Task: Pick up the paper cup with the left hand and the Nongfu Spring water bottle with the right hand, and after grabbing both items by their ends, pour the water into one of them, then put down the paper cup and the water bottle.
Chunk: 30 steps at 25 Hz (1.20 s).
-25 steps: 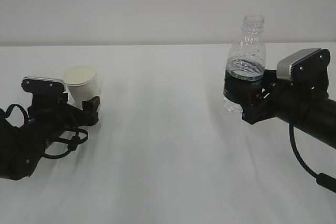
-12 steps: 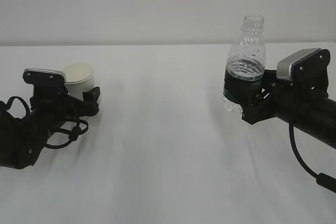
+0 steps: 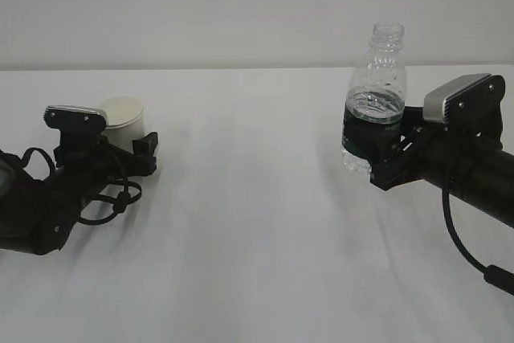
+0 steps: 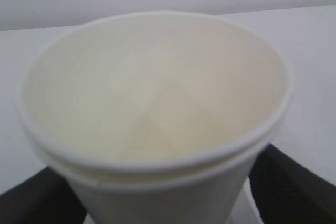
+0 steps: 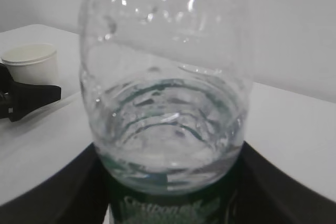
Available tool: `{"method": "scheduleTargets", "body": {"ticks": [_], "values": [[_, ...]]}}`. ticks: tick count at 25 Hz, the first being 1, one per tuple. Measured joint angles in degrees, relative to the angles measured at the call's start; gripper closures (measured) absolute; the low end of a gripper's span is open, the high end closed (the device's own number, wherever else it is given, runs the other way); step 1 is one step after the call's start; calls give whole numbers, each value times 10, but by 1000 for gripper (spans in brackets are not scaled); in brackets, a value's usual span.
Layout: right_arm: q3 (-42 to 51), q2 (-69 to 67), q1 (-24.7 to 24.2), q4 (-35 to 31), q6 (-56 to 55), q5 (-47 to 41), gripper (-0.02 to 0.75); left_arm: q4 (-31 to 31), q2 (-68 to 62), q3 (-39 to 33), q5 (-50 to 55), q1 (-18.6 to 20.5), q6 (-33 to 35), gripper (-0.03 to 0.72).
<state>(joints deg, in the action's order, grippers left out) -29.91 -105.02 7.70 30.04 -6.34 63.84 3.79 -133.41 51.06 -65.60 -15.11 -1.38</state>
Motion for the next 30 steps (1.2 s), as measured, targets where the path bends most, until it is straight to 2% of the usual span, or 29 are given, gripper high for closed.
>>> {"method": "scheduleTargets", "body": {"ticks": [21,30], "values": [[0,1,0,0,0,0,279,12,-6,20,0,8,0,57],[0,1,0,0,0,0,279,13,-6,20,0,8,0,113]]}}
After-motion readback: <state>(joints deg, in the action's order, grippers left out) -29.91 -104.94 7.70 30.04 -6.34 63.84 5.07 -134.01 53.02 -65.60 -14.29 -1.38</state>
